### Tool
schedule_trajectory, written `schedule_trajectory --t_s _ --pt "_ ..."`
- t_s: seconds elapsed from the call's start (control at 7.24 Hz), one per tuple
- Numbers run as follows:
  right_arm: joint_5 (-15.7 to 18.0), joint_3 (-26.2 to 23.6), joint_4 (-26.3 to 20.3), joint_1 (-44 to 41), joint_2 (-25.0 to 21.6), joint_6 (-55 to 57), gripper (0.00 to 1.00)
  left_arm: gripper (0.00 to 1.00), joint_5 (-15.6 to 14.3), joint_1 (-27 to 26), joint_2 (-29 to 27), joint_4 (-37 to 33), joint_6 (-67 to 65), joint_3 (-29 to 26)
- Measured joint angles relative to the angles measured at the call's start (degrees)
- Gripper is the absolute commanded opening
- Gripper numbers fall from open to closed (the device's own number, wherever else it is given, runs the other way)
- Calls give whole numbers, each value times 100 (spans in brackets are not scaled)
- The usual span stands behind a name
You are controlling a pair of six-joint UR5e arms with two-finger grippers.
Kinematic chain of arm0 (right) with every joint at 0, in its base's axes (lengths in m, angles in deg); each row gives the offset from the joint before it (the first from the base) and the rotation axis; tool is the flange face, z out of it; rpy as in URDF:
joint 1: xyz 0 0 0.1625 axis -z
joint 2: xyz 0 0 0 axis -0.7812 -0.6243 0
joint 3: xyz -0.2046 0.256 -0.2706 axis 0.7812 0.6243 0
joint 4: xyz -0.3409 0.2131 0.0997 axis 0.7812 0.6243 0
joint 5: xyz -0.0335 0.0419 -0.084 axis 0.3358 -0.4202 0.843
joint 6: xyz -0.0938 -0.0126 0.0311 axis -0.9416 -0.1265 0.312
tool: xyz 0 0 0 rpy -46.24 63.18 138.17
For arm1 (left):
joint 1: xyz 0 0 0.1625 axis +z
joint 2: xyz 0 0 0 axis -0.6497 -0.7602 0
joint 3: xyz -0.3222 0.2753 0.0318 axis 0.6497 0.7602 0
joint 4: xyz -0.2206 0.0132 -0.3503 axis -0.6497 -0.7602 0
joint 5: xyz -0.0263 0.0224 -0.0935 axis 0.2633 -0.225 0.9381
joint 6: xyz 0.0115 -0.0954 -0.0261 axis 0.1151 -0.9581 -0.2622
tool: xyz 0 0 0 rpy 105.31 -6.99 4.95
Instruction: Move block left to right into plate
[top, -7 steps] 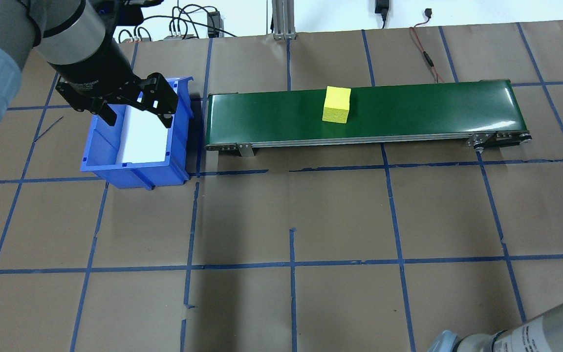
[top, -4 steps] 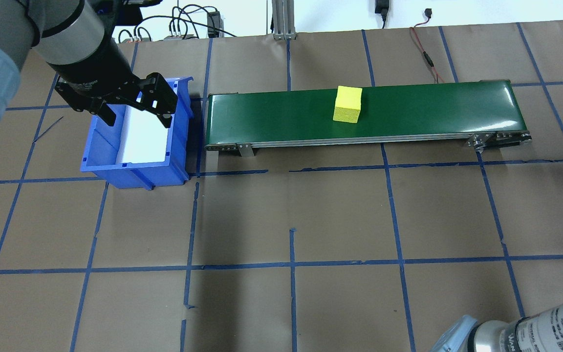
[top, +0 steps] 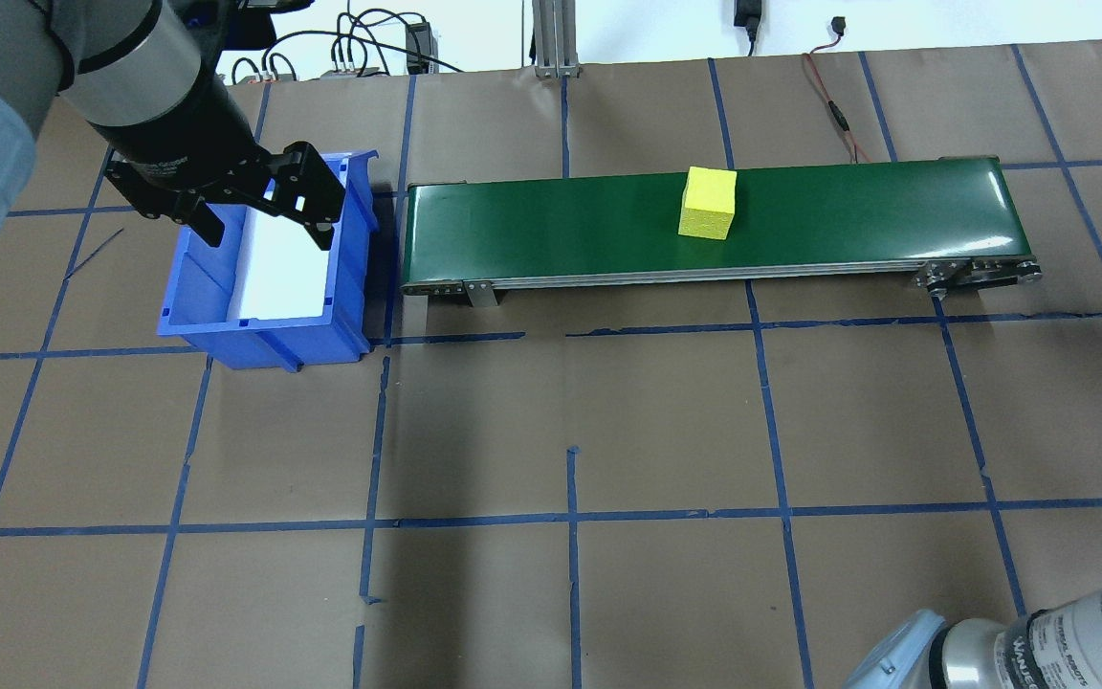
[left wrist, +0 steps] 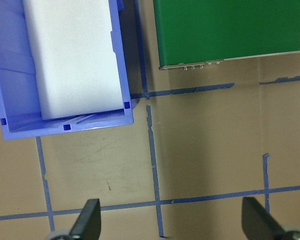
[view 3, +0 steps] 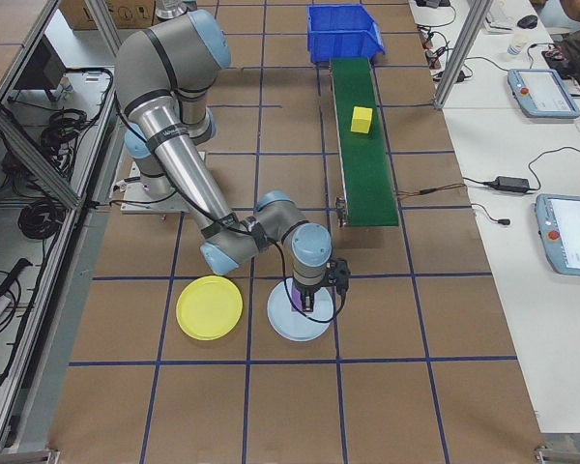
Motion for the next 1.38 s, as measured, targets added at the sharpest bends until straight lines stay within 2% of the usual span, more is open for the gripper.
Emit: schedule_trajectory --t_s 0.28,0.41,0.69,0.83,1.1,1.38 --pt "-7 64 -20 6 -69 30 100 100 -5 12 6 0 0 2" --pt "-41 113 -140 -43 -274 160 100 100 5 31 4 4 0 12" --pt "-58 339 -556 -750 -763 852 100 100 10 45 0 10 0 36" --pt "-118 554 -745 -1209 -823 1252 100 100 8 50 -1 13 0 40" --pt "-594 761 -984 -1945 -741 2296 100 100 14 48 -3 19 0 44" --pt "-1069 868 -1025 -2464 -511 3379 100 100 9 50 -3 20 2 40"
